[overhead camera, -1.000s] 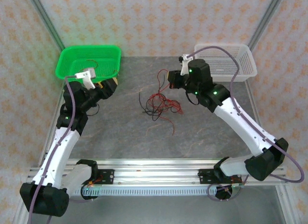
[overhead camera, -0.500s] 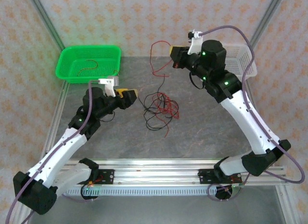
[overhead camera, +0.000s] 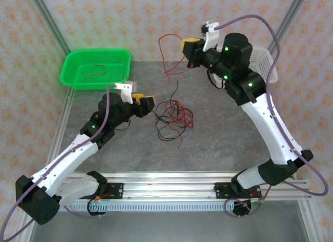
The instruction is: Untangle the cables
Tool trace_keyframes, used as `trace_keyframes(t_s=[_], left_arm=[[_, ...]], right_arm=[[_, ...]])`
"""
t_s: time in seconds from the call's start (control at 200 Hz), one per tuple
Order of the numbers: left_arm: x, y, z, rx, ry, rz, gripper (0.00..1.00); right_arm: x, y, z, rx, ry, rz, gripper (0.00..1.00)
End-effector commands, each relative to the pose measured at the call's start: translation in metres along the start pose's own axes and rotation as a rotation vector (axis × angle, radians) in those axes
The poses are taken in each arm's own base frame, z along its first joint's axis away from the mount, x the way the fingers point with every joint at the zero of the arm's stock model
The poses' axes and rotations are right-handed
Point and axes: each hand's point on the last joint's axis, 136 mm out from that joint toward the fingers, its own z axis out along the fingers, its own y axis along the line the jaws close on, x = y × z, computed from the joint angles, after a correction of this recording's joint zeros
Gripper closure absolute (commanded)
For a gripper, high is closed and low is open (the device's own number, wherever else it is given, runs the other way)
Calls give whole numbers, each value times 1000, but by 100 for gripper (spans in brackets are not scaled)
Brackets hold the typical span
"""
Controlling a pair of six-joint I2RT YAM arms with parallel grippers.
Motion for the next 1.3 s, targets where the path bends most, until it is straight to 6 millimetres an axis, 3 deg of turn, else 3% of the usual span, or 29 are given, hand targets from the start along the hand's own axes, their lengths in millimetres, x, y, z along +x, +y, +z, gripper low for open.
trace_keyframes(t_s=[0.0,0.195,0.35,0.621,0.861,0.971,1.036,1.211,1.296], left_arm=[[-37,-19,-22,13,-62,113,35],[-67,-22,-30,-53,-97,303,32],[-70,-28,-14,-29,-72,455,32],[-50,-21,32,0,40,664,22],[-50,-8,60,-47,72,692,20],[-54,-3,65,-83,59,689,33],[-56,-1,65,-95,51,681,49],[-52,-5,57,-71,38,672,68],[-50,-5,53,-65,37,667,90]], right_arm=[[42,5,11,-88,148,-269,100],[92,-19,26,-53,303,-473,100],[122,-13,33,-141,392,-497,100],[128,14,25,-287,382,-518,100],[132,26,17,-344,388,-525,100],[134,23,16,-331,390,-526,100],[135,21,16,-312,387,-525,100],[136,13,23,-264,382,-499,100],[136,11,27,-253,378,-476,100]])
